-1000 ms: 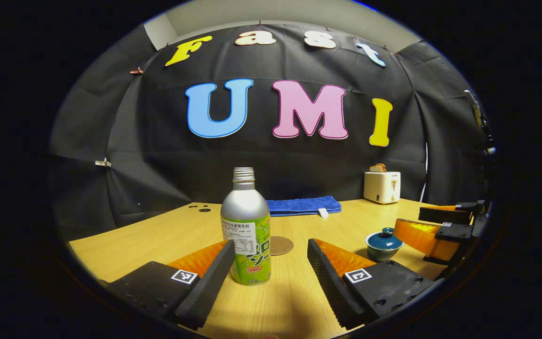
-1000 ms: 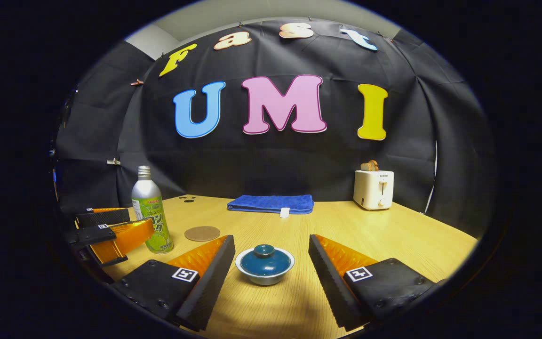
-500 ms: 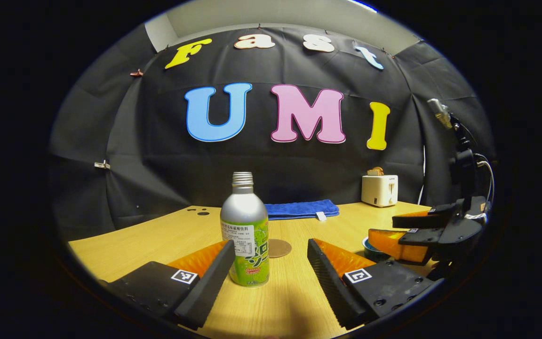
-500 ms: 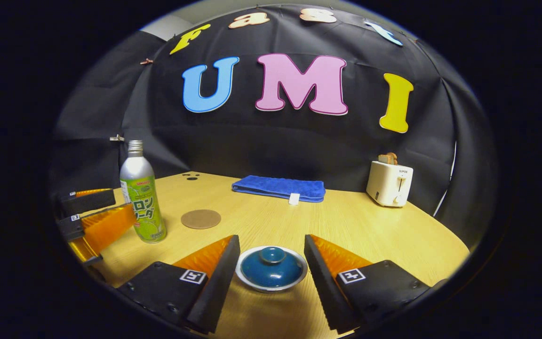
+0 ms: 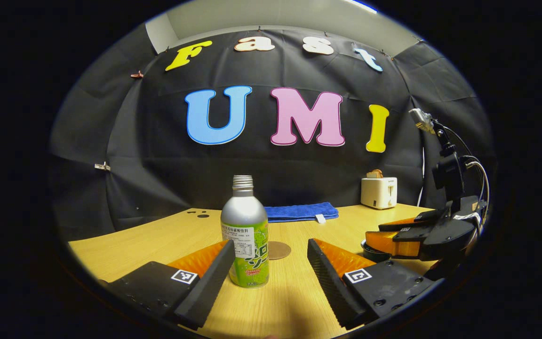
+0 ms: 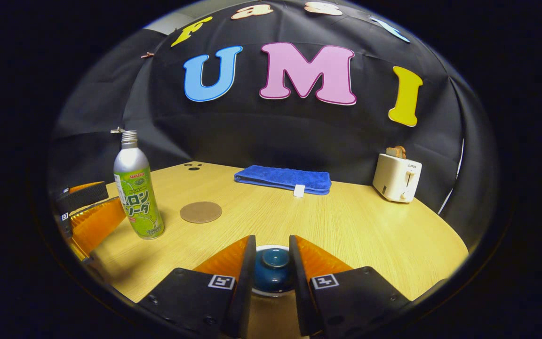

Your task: Open the teacup lid with one hand, grasp the water bottle and pour water into the teacup with the other hand; after pouring, place the water bottle on the coaster and then close the teacup lid.

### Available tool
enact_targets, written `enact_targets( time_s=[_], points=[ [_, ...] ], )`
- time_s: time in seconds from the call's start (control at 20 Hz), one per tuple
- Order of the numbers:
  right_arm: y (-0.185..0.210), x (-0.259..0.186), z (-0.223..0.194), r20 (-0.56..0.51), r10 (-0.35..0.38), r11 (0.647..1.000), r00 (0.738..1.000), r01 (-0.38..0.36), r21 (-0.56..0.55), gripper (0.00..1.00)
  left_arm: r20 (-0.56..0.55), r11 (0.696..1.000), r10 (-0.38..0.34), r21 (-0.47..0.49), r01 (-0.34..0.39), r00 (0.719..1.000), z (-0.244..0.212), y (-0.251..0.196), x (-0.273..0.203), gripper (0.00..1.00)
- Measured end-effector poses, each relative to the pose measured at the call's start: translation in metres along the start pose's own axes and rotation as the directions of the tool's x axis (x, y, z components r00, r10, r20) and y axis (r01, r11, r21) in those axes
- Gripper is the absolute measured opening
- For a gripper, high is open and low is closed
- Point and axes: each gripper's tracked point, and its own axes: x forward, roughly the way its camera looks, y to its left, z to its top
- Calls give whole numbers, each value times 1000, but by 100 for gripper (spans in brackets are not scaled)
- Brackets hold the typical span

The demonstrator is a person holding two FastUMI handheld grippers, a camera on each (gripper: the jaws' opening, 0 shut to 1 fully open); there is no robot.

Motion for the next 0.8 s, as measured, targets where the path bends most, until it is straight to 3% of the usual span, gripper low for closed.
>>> enact_targets(
  time_s=[0.2, 0.25, 0.45, 0.8],
  points=[
    [-2, 0, 1, 8, 2, 1000, 1000, -2, 1, 29, 3, 1000, 0, 0, 0, 1000, 0, -1, 0, 98],
    [-1, 0, 1, 9, 5, 1000, 1000, -5, -10, 34, 1, 1000, 1, 0, -1, 1000, 0, 0, 0, 98],
    [0, -3, 8, 35, 18, 999, 999, -17, -39, 26, -27, 1000, 6, -1, -6, 1000, -6, 1, 3, 98],
    [-34, -38, 39, 135, -19, 1000, 991, 19, 2, 25, -51, 997, 81, 3, -81, 995, -10, 23, 15, 98]
  ],
)
